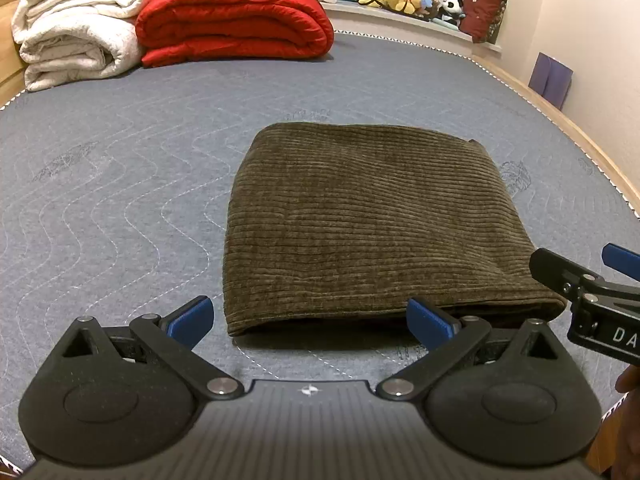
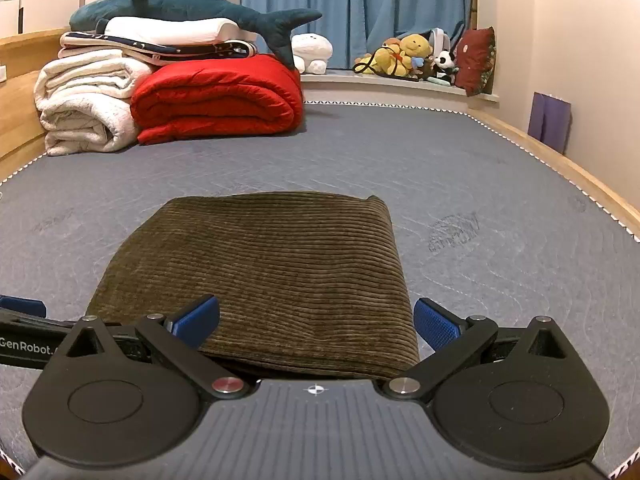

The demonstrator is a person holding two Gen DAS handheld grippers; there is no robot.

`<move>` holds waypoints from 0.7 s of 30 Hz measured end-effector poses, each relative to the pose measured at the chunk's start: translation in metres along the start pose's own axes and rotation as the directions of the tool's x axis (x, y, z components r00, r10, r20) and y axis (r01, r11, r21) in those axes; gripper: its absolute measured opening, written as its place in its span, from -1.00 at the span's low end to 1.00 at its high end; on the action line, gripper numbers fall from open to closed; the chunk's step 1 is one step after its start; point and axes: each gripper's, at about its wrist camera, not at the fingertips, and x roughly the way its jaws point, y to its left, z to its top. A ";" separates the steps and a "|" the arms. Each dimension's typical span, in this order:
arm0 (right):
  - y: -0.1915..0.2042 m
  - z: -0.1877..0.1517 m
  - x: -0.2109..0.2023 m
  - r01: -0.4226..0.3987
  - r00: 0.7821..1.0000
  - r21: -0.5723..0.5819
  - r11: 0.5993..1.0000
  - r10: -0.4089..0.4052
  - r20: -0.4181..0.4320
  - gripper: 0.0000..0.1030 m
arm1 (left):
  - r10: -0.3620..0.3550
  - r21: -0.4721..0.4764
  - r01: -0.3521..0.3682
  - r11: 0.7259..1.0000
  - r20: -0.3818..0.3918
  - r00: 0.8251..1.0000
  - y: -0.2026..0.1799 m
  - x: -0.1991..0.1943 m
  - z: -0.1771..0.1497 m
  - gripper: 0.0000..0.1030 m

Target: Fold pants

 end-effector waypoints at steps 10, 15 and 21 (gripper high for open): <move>0.002 -0.002 -0.001 0.001 1.000 -0.003 1.000 -0.001 0.004 0.99 | -0.009 0.006 0.009 1.000 0.003 1.000 -0.001 -0.002 -0.001 0.99; 0.002 -0.002 -0.001 0.001 1.000 -0.004 1.000 -0.001 0.004 0.99 | -0.009 0.009 0.009 1.000 0.005 1.000 -0.001 -0.003 -0.001 0.99; 0.004 -0.002 -0.001 -0.002 1.000 -0.008 1.000 0.002 0.003 0.99 | -0.009 0.016 0.009 1.000 0.006 1.000 -0.001 -0.002 -0.001 0.99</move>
